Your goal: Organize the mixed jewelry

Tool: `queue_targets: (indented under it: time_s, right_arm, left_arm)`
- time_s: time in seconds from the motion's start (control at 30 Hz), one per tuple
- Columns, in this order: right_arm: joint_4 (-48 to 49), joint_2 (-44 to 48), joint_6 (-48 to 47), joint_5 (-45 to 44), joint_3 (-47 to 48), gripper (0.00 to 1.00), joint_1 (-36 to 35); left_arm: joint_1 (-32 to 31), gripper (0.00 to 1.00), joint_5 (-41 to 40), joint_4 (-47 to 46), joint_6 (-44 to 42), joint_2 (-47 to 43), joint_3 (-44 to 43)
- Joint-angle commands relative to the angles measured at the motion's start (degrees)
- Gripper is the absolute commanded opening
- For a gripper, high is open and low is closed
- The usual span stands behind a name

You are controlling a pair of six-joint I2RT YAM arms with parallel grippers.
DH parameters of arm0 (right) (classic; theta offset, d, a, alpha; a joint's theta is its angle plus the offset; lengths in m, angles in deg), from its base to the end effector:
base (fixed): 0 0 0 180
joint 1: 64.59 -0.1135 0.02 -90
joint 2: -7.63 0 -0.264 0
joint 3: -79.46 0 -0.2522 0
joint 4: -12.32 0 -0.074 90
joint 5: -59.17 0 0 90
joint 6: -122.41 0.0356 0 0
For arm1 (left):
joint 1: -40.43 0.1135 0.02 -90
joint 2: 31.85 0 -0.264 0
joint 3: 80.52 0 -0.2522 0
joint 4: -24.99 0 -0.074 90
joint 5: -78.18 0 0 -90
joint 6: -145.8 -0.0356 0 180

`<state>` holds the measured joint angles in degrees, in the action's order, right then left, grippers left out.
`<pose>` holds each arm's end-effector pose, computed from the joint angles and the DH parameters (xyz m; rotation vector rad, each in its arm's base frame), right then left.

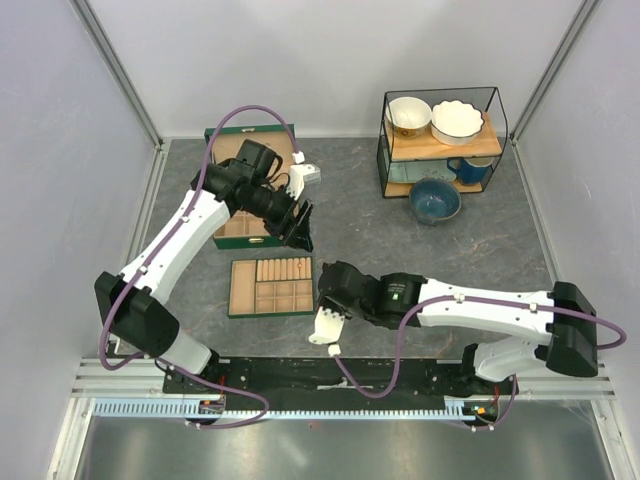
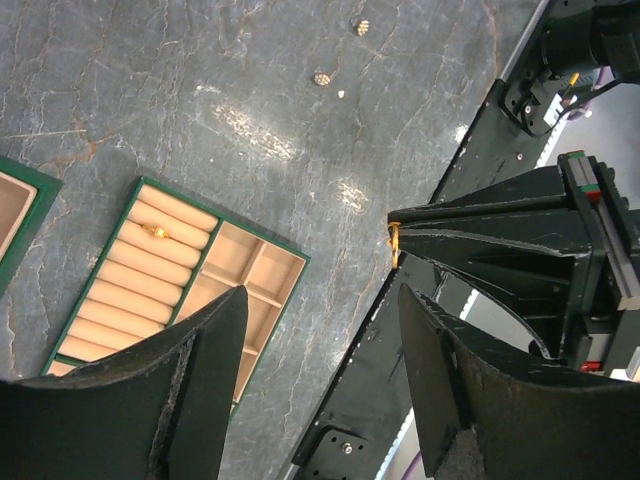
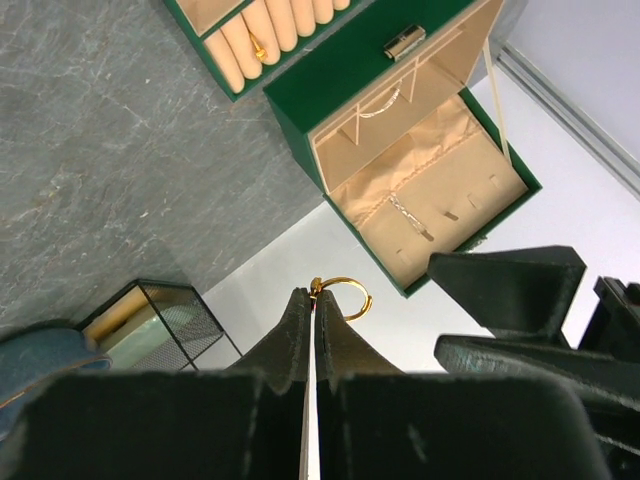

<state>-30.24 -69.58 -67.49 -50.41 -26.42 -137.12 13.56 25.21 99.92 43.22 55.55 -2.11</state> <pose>0.0980 0.2717 0.2805 -2.3773 0.3260 -0.6321 0.2602 -0.1559 0.3497 1.0770 2.3393 -0.9358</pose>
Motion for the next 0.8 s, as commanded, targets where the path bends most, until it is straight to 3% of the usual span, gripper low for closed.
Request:
queue_targets:
  time_s: [0.0, 0.77]
  right_arm:
    - [0.50, -2.15, 1.37, -1.44, 3.70, 0.00, -0.24]
    - [3.13, -3.65, 3.22, -2.75, 5.12, 0.00, -0.07]
  left_arm:
    - [-0.55, 0.69, -0.74, -1.66, -1.75, -1.61, 0.90]
    - [-1.96, 0.59, 5.15, -4.30, -2.36, -4.16, 4.78]
